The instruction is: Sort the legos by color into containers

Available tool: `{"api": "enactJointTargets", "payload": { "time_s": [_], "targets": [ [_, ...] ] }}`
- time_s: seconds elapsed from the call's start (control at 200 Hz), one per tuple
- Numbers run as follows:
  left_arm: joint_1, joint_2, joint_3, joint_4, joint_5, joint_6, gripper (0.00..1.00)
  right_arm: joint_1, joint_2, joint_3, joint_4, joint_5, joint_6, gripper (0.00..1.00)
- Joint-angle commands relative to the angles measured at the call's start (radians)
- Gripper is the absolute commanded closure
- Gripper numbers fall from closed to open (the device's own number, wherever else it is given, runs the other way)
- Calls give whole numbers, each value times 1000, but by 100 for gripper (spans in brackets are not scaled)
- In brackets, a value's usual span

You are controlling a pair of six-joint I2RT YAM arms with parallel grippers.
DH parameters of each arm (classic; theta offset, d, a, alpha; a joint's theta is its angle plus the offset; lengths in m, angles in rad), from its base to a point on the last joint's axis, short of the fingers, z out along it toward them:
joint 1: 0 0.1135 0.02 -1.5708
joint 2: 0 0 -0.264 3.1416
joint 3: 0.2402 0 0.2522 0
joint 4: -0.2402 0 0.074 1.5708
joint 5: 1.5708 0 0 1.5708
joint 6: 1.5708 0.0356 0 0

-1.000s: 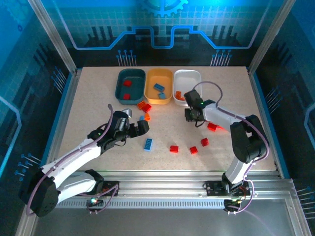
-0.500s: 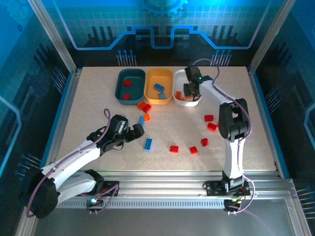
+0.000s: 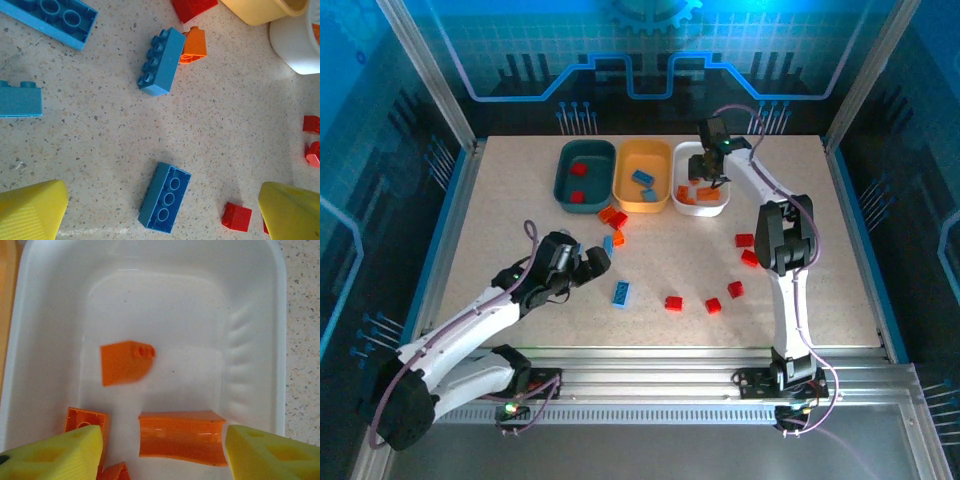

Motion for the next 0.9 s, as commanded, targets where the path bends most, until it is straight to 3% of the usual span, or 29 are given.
{"api": "enactJointTargets", "payload": {
  "time_s": [0.0, 0.15, 0.285, 0.555, 0.755, 0.895],
  "targets": [
    [7, -5, 43, -13, -11, 7, 1, 23, -88, -20, -19, 35, -1, 31],
    [6, 7, 56, 21, 16, 11, 1, 53, -233, -122, 15, 50, -16, 31],
    [7, 4, 56, 82, 41, 10, 1, 104, -415, -314, 83, 67, -3, 30],
    [15, -6, 70, 124, 86, 44, 1, 306, -740, -722, 72, 114, 57, 27],
    [23, 3, 49, 102, 69, 29, 1, 481, -829, -924, -18, 134, 155, 26],
    [24, 43, 38, 84, 65, 60, 3, 534, -848, -1044, 16, 9, 252, 24]
  ]
}}
